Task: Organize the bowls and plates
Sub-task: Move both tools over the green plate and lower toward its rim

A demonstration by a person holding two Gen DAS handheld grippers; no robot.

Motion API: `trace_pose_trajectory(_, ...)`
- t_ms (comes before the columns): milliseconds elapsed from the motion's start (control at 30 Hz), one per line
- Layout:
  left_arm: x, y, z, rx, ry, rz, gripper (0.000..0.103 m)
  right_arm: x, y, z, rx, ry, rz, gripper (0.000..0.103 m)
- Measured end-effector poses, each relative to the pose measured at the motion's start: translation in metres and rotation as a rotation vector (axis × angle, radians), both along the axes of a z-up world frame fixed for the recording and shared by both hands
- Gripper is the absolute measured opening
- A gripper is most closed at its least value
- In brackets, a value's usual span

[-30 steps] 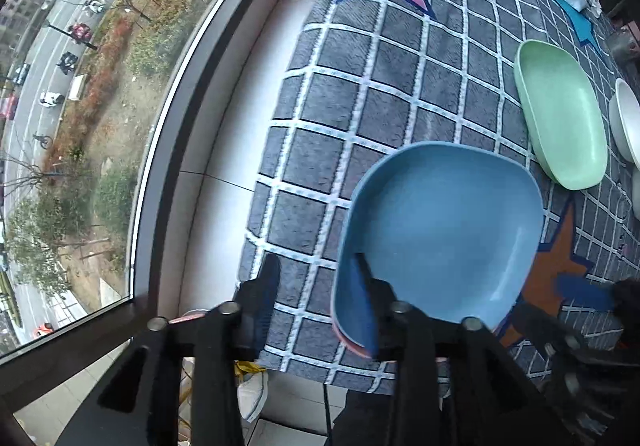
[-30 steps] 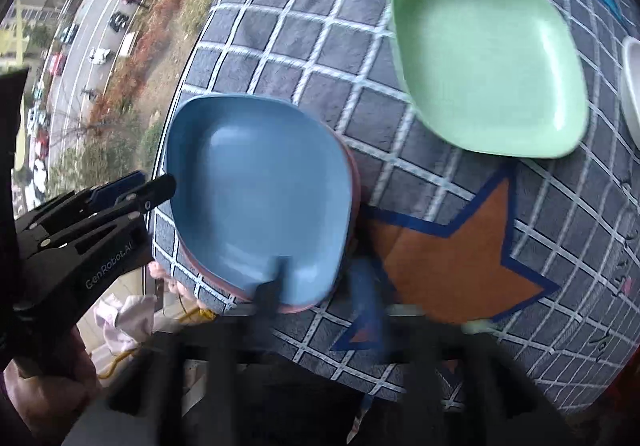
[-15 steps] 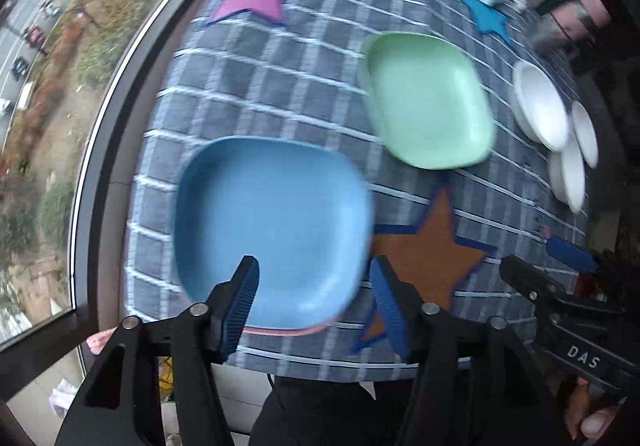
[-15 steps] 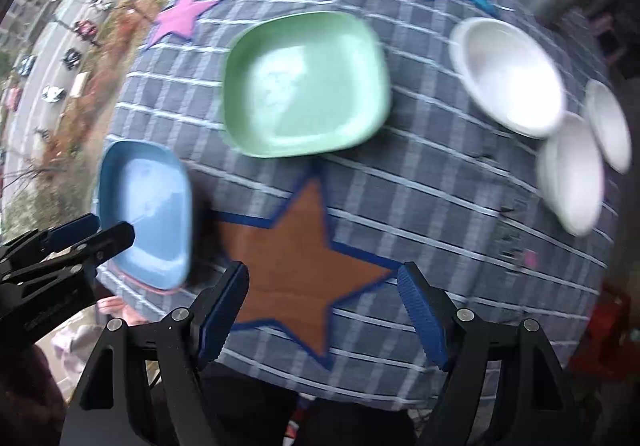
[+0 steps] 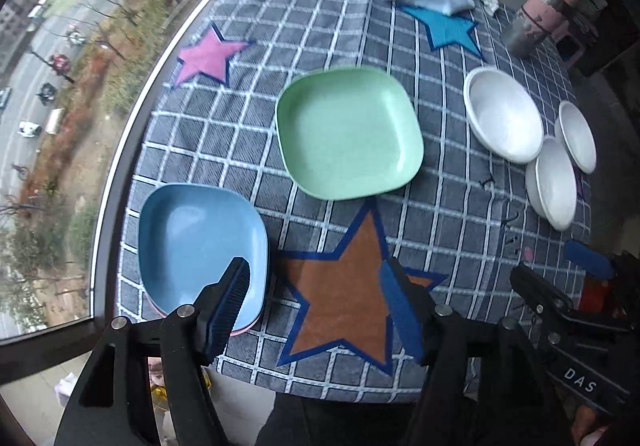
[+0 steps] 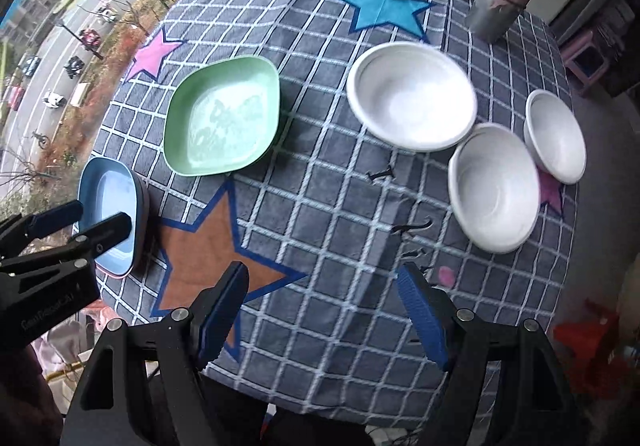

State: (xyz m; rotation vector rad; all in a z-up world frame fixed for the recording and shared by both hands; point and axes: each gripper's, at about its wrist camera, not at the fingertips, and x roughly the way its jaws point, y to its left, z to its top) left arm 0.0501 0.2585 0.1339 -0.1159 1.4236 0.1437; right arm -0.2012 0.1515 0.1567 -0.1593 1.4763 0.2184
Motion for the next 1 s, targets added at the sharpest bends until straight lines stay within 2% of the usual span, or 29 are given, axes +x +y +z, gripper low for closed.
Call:
trace_pose_trajectory(200,-0.005,-0.019,0.01,0.068,-0.013,0.067,0.071,0.001,-0.027,0.001,0.054,-0.012,0.035,0.078)
trace_pose_trajectory(367,-0.007,-0.031,0.016,0.113,-0.007,0.071,0.071,0.001,-0.031,-0.004,0.094,0.011,0.058,0.078)
trace_pose_trajectory(500,0.002,-0.035,0.018,0.125,-0.022,0.064,0.071,0.006,-0.03,0.002,0.101,-0.024,0.091,0.078)
trace_pose_trajectory(667,0.016,-0.032,0.012,0.097,-0.016,0.051,0.071,0.02,-0.032,0.002,0.098,-0.028,0.07,0.078)
trace_pose_trajectory(800,0.029,-0.009,0.002,0.037,-0.003,0.095,0.071,0.033,-0.026,0.0,0.08,-0.027,0.057,0.078)
trace_pose_trajectory(1000,0.052,0.025,-0.023,-0.009,0.045,0.128,0.071,0.053,0.006,-0.009,0.058,-0.018,0.082,0.078)
